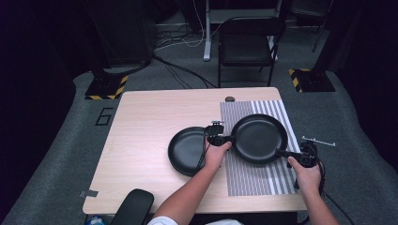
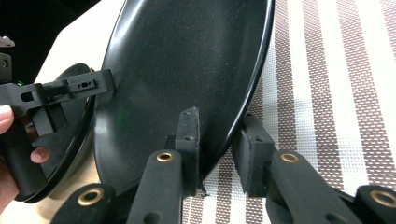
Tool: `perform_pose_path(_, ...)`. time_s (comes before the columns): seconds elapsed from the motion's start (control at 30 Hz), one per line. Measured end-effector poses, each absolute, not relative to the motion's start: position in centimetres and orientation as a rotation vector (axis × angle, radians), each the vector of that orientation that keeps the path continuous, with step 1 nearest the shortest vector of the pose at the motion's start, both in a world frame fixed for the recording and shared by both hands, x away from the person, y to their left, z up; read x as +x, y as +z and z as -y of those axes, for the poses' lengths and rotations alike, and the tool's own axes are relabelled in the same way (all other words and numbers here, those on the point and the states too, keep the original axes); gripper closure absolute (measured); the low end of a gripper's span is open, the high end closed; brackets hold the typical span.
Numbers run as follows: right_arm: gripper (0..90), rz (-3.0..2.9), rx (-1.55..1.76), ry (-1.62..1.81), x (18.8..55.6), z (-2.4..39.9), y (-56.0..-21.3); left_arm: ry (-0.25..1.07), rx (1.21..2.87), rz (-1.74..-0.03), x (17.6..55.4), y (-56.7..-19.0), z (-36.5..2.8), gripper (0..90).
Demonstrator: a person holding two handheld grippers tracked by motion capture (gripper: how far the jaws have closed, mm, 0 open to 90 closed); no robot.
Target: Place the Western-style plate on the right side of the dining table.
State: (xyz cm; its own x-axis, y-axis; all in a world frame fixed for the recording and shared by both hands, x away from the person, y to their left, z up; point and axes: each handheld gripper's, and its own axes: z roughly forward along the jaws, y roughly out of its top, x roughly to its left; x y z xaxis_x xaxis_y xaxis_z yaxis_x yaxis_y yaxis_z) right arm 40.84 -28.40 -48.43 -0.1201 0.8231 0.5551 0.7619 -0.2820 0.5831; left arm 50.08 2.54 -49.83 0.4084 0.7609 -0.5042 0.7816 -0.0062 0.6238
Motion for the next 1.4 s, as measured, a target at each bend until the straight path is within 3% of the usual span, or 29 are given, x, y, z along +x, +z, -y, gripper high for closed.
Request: perform_pose_path(1.4, 72.4, -1.834, 2.166, 1.377, 42.1, 29.2, -50.8, 0.006, 1.854, -1.388, 50.6, -50.4, -1.5, 71.6)
